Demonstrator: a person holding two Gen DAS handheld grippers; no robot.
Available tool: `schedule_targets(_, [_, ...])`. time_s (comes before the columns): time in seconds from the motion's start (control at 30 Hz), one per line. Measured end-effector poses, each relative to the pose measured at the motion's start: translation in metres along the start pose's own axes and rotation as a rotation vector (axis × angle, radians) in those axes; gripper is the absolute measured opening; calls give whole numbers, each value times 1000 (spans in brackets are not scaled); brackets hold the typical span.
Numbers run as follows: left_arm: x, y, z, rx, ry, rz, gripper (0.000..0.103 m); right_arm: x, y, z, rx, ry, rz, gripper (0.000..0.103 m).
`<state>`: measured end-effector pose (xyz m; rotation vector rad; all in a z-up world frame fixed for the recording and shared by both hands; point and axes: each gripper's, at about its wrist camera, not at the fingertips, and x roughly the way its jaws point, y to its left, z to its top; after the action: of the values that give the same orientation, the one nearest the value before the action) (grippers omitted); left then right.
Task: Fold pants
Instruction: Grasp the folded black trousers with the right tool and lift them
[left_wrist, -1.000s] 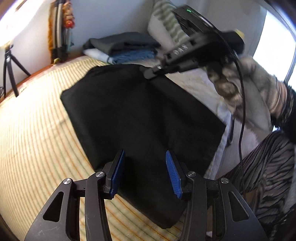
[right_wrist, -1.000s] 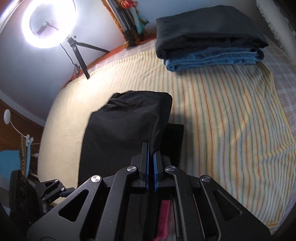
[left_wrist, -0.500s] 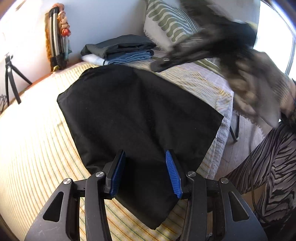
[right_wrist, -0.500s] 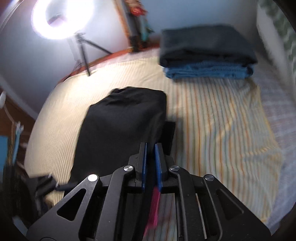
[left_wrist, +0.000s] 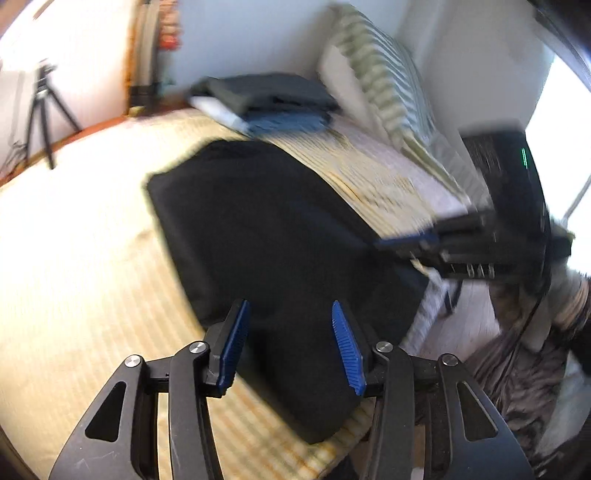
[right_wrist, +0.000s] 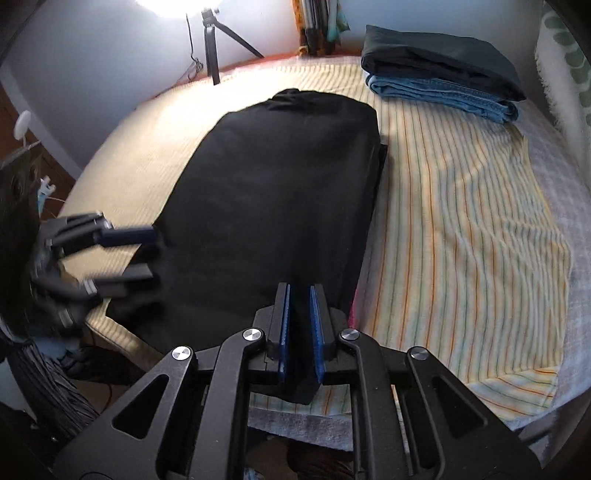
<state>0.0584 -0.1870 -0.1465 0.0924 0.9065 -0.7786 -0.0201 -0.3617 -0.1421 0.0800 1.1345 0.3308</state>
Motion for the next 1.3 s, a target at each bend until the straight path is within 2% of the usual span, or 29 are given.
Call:
schedule_targets(0.1, [-11,30,13,-118,-30,-5,54,-3,-8,3,16,20,34,11])
schedule_targets(0.17, [-9,51,19,-220,-26,-29,54,-11,-21,9,72,-12,89,13])
schedule_targets(0.23, [-1,67,21,-298,1,-52,54,-13,-34,15,124,-41,94,38])
schedule_targets(0.27, [3,71,22,-318,13,-64,54,-12,-43,18,153,-51,99,57])
schedule_targets(0.3, [8,74,23,-338,26,-76,54,-10,-51,20,172,-59,125,59])
schedule_targets(0.57, [35,86,20,-438,87,-138,54,17,-88,35,321,-29,365,59])
schedule_targets(0.7, [45,89,19,-460,108,-173,54,37,-90,38,326,20,392,59])
schedule_targets(0.97, [58,90,30,-441,94,-208,55,56,-83,48,347,-2,513,61])
schedule_targets(1.03, [59,90,31,-443,88,-212,55,57,-79,49,321,1,508,58])
schedule_targets(1.1, [58,87,31,-423,80,-204,55,57,-78,48,308,3,492,45])
schedule_targets(1.23, [59,83,31,-415,55,-195,55,63,-84,43,357,-5,514,35])
schedule_targets(1.27, [61,82,32,-416,51,-188,51,62,-83,43,355,-9,505,31])
schedule_targets(1.3, [61,81,32,-415,48,-173,40,60,-78,44,338,-12,480,26])
